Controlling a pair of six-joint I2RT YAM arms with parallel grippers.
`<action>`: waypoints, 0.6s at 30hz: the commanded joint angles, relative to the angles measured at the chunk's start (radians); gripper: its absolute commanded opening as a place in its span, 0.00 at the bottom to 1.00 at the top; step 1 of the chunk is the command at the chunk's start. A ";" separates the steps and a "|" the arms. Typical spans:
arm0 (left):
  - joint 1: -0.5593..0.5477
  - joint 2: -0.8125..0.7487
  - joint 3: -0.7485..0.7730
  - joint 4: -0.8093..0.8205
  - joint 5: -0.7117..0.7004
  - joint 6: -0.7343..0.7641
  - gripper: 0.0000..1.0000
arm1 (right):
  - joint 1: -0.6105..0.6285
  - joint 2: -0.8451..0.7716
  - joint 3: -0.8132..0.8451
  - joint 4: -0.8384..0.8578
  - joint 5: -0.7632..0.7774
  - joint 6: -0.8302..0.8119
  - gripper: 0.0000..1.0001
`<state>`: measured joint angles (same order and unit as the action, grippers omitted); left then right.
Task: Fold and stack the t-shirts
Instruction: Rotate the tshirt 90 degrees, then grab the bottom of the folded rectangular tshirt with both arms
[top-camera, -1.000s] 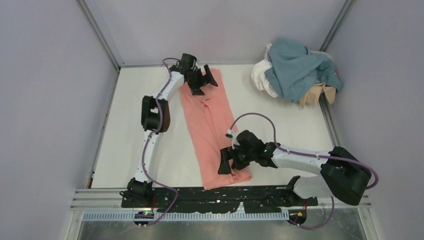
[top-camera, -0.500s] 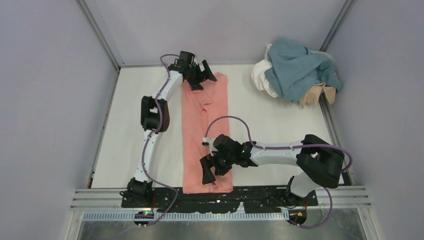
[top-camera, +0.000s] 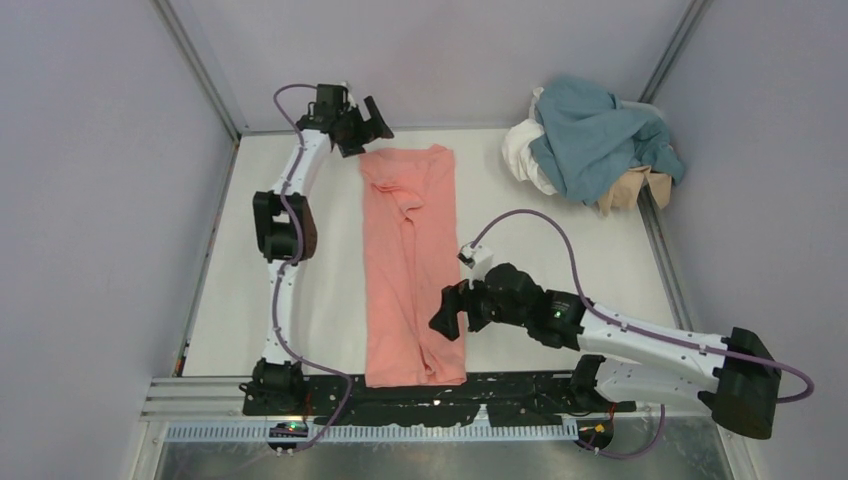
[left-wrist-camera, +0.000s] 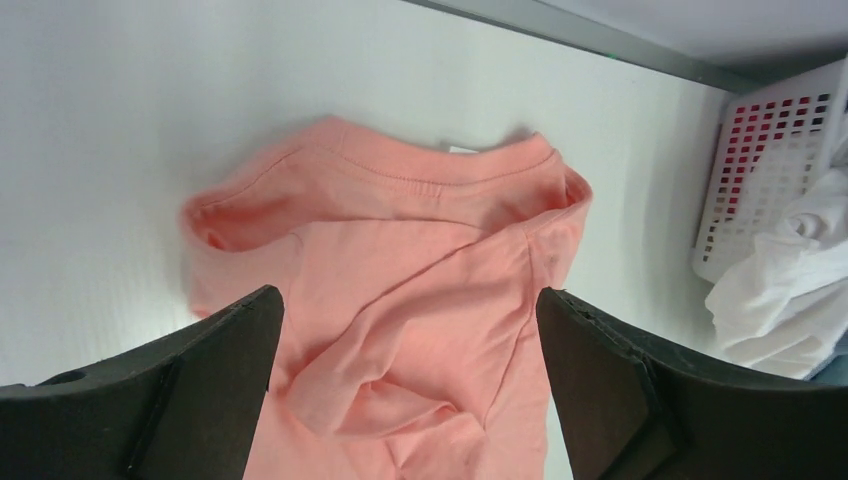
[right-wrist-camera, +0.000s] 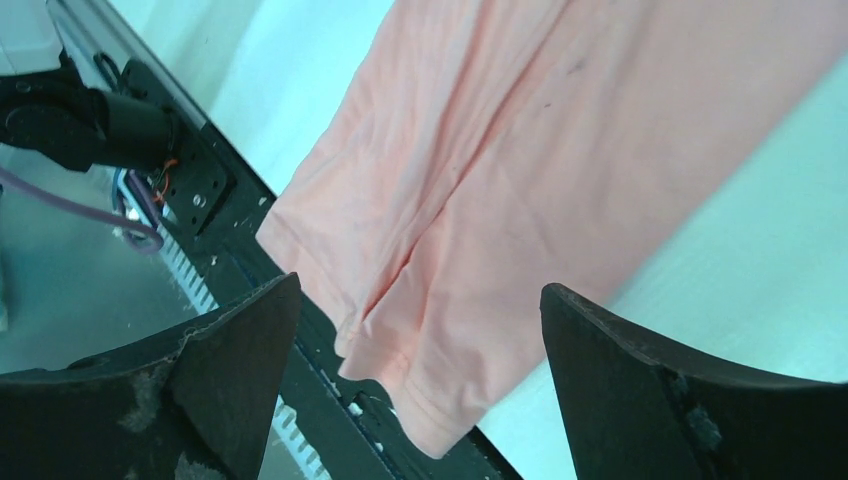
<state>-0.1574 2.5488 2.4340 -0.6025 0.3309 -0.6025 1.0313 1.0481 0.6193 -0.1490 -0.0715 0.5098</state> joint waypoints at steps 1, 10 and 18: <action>0.007 -0.223 -0.060 -0.025 0.003 0.073 1.00 | -0.030 -0.118 -0.065 -0.021 0.166 0.053 0.95; -0.080 -0.770 -0.801 0.048 -0.155 0.147 1.00 | -0.112 -0.079 -0.087 -0.088 0.126 0.111 0.95; -0.177 -1.167 -1.420 0.184 -0.191 0.034 1.00 | -0.138 0.035 -0.061 -0.043 -0.046 0.078 0.95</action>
<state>-0.2970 1.5074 1.1893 -0.4835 0.2337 -0.5179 0.8951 1.0584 0.5270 -0.2329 -0.0132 0.5991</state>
